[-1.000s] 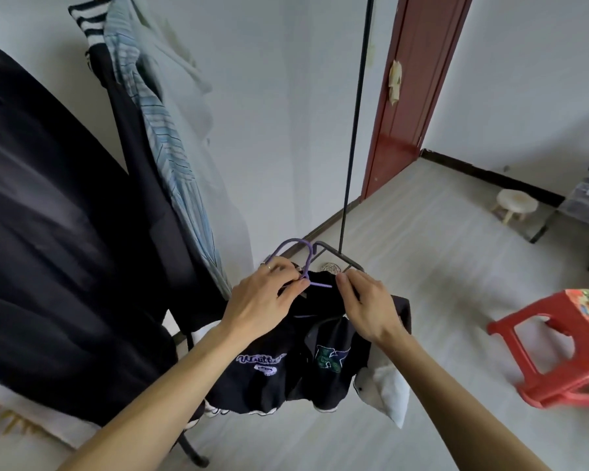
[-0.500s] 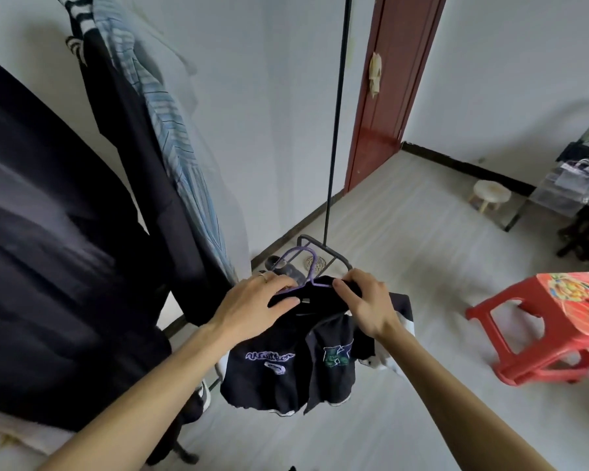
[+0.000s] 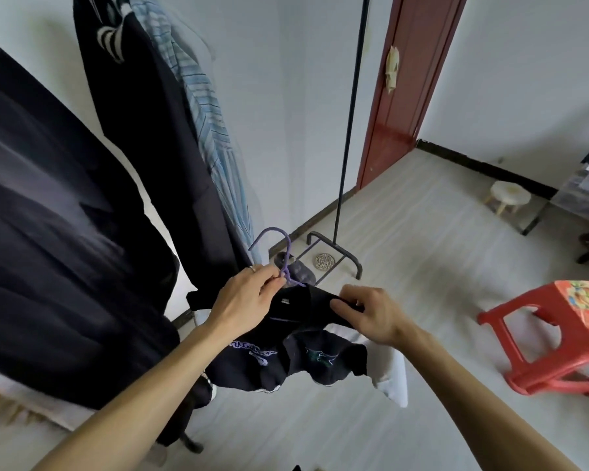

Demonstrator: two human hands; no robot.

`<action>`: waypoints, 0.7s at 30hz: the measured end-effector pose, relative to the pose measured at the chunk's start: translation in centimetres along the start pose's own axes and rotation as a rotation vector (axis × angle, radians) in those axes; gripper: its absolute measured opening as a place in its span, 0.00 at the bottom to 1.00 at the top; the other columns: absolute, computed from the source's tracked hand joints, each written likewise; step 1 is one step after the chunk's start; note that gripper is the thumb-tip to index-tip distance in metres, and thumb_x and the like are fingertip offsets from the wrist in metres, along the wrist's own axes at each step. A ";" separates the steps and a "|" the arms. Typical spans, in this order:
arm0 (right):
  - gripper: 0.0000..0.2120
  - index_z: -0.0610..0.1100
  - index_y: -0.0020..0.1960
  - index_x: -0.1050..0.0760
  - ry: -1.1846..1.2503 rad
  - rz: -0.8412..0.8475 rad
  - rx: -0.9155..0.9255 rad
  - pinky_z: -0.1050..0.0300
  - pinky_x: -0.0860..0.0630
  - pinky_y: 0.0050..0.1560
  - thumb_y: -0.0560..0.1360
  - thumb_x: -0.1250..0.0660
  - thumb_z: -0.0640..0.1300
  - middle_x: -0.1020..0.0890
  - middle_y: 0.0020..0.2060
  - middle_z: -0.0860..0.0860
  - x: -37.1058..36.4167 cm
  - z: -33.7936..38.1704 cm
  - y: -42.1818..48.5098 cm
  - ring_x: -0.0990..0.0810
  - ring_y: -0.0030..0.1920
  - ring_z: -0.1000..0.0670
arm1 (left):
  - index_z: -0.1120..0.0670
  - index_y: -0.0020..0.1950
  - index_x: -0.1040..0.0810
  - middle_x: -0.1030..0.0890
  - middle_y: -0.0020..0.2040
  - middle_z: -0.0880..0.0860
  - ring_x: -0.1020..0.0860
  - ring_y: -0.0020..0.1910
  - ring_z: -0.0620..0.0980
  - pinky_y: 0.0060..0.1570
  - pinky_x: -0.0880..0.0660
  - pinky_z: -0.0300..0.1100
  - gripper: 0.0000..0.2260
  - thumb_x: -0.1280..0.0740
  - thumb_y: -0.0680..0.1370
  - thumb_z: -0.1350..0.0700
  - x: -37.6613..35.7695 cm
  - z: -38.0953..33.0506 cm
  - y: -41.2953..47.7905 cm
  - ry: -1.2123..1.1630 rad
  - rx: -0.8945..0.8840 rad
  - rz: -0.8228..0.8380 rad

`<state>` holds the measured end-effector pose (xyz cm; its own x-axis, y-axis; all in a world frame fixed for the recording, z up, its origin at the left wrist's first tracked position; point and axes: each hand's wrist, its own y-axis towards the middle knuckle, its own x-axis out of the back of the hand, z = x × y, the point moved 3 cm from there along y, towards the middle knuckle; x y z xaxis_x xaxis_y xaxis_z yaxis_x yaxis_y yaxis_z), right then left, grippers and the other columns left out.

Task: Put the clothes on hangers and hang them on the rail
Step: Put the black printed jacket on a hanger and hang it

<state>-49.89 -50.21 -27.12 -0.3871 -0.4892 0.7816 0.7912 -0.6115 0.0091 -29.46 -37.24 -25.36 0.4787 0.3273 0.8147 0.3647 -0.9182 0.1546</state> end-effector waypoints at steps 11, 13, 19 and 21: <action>0.16 0.46 0.38 0.38 0.494 0.403 0.163 0.63 0.39 0.35 0.78 0.33 0.47 0.37 0.33 0.53 -1.4 14.0 5.3 0.38 0.34 0.54 | 0.48 0.55 0.24 0.21 0.48 0.46 0.22 0.47 0.52 0.42 0.23 0.51 0.08 0.40 0.82 0.48 12.6 3.8 -2.2 0.217 0.243 -0.278; 0.16 0.47 0.37 0.38 0.588 0.400 0.168 0.62 0.39 0.34 0.78 0.33 0.47 0.37 0.30 0.55 -1.0 17.5 7.1 0.38 0.32 0.55 | 0.47 0.61 0.25 0.21 0.56 0.47 0.23 0.54 0.52 0.48 0.23 0.51 0.10 0.40 0.81 0.50 16.4 3.5 -1.7 0.361 0.285 -0.322; 0.17 0.48 0.35 0.37 0.729 0.297 0.271 0.61 0.38 0.34 0.78 0.33 0.44 0.34 0.28 0.57 2.5 26.7 11.8 0.35 0.30 0.56 | 0.50 0.58 0.20 0.22 0.61 0.52 0.27 0.63 0.54 0.64 0.33 0.53 0.11 0.34 0.76 0.52 28.2 0.1 -2.0 0.962 0.213 -0.637; 0.18 0.48 0.34 0.39 0.750 0.242 0.344 0.62 0.38 0.32 0.78 0.33 0.43 0.35 0.26 0.58 4.6 30.7 13.3 0.36 0.28 0.57 | 0.50 0.60 0.21 0.24 0.65 0.54 0.30 0.67 0.56 0.67 0.36 0.57 0.14 0.35 0.75 0.50 32.3 -0.4 -2.6 1.026 0.281 -0.674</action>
<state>-26.66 -41.49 -4.28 -0.3039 -0.9376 0.1690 0.9450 -0.2741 0.1782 -15.29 -24.40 0.78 -0.6624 0.2721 0.6980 0.5121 -0.5157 0.6869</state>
